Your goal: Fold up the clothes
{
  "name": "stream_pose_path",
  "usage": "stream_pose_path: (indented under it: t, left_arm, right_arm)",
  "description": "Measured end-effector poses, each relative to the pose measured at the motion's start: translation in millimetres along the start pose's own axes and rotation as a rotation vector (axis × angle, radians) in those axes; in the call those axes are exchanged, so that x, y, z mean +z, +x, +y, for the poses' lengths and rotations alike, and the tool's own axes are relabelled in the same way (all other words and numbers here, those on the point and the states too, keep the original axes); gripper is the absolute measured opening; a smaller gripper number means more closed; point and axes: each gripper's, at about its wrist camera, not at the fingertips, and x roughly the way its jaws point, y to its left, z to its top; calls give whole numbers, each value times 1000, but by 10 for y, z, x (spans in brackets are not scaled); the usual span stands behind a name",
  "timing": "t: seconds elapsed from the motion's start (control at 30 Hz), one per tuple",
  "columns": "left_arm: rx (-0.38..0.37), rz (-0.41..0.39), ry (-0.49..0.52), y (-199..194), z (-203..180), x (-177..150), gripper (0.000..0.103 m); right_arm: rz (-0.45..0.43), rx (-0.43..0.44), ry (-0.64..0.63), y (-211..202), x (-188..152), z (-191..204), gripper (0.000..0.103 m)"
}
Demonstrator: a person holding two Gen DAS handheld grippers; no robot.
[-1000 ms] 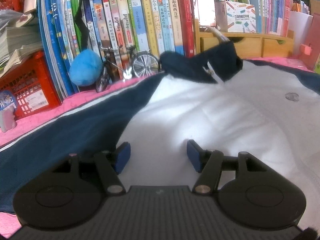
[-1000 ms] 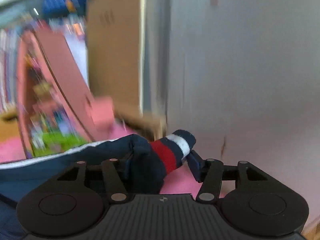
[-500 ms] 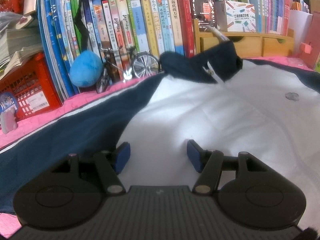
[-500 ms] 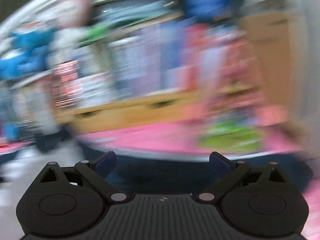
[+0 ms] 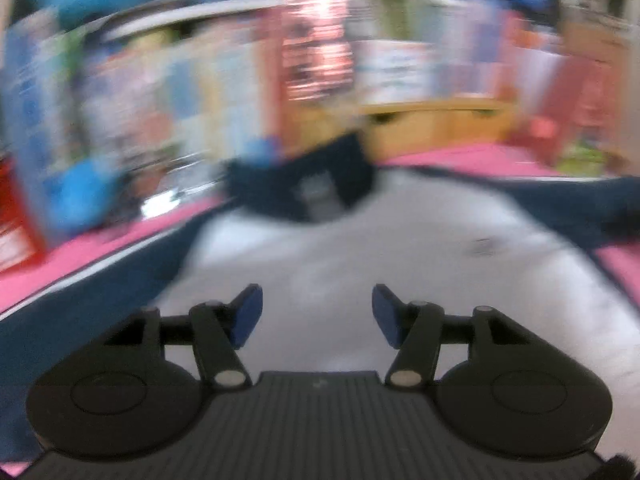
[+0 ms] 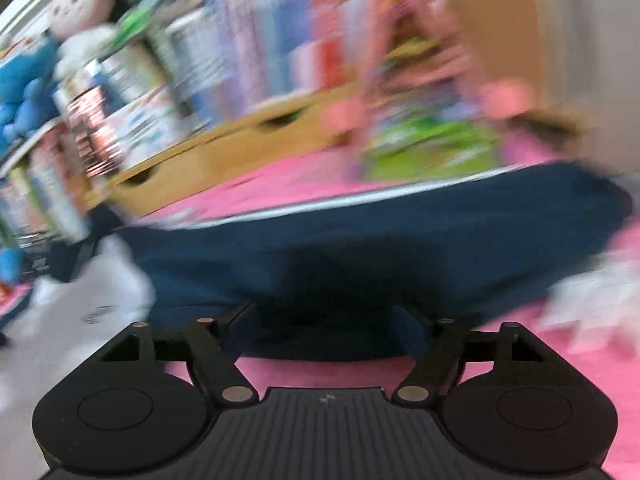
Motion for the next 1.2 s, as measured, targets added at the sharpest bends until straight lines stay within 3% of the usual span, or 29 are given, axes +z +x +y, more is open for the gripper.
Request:
stream_pose_path:
  t: [0.07,0.13,0.2,0.27,0.37,0.43,0.5,0.57,0.63,0.67,0.73,0.77,0.83,0.9,0.93,1.03,1.07,1.13,1.2]
  left_arm:
    - [-84,0,40,152,-359,153,59]
    - [-121,-6,80,300,-672,250,59]
    - [-154,1,85,417,-881,291,59]
    - [-183,6,86,525,-1049,321,59]
    - [-236,-4,96,647,-1266,366,59]
    - [-284,-18,94,707,-1398,392,60]
    - [-330,-34,98,767,-1536,414,61]
    - [-378,-26,98,844,-1641,415,61]
    - [-430,1,95,929,-1711,397,61]
    - [-455,28,100,966,-1733,371,61]
    - [-480,46,157,993,-1786,288,61]
    - [-490,53,188,1001,-1813,249,62]
    - [-505,50,250,950,-1855,208,62]
    - [-535,54,289,906,-1877,174,67]
    - [-545,55,292,898,-1878,166,68]
    - [-574,58,303,873,-1881,141,74]
    - [-575,59,311,865,-1898,132,77]
    - [-565,59,335,852,-1954,117,81]
    - [-539,57,361,845,-2027,109,82]
  right_arm:
    - [20,9,41,-11,6,-329,77]
    - [10,-215,87,-6,43,-609,70]
    - [-2,-456,132,1,82,-886,70]
    - [-56,-618,80,-100,85,-946,70]
    - [-112,-516,37,-270,52,-883,86]
    - [-111,-343,121,-289,68,-908,92]
    - [-101,-244,249,-134,176,-950,92]
    - [-89,-245,334,84,287,-1007,93]
    - [-63,-295,340,310,414,-1054,91]
    - [-54,-334,332,409,464,-1071,84]
    - [-53,-414,284,535,574,-1101,28]
    - [-73,-423,249,540,629,-1112,24]
    - [-208,-418,172,430,734,-1093,22]
    - [-329,-458,84,398,781,-1091,27]
    - [-326,-481,60,453,798,-1124,32]
    - [-177,-537,69,661,812,-1251,45]
    - [-136,-565,93,673,780,-1273,55]
    - [-165,-543,118,533,656,-1235,83]
    - [-192,-482,94,366,552,-1100,87]
